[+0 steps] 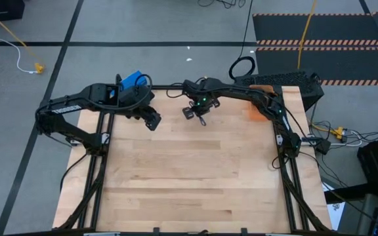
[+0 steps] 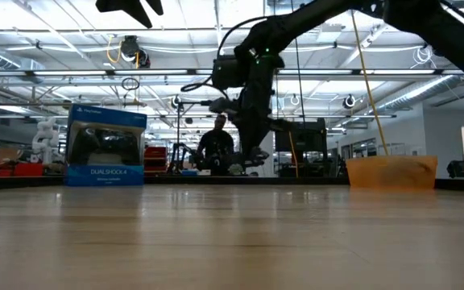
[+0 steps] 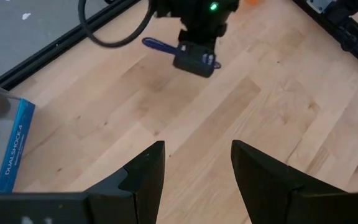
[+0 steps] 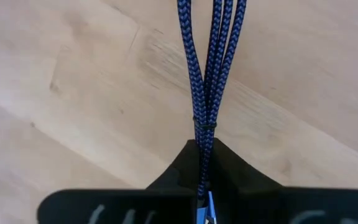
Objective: Pick and place USB-C Cables
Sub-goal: Put the blue charger cable into the orange bin
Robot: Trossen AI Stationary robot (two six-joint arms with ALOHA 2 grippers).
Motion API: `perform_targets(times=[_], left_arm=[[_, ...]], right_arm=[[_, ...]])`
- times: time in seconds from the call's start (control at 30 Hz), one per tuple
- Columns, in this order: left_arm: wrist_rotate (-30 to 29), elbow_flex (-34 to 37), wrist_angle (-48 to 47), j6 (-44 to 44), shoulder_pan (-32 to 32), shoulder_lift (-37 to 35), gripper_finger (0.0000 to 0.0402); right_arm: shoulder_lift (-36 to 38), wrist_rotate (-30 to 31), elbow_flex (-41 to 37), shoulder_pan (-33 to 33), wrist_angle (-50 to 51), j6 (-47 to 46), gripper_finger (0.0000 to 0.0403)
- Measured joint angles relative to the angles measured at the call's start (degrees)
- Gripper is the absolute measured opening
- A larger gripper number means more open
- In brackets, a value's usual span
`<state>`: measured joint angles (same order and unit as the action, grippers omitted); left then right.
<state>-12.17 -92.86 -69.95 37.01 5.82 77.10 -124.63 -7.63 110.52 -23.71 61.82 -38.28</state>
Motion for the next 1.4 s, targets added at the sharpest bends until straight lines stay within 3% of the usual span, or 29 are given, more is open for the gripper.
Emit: perform_targets(times=[0.77, 1.4], left_arm=[[-0.4, 0.0, 3.2, 2.2, -0.4, 0.0, 0.0186], [-0.5, 0.0, 4.3, 4.0, -3.1, 0.0, 0.0186]], right_arm=[[18.6, 1.9, 0.1, -0.1, 14.7, 7.5, 0.0002], [36.7, 1.6, 0.2, 0.6, 28.1, 2.0, 0.0002]])
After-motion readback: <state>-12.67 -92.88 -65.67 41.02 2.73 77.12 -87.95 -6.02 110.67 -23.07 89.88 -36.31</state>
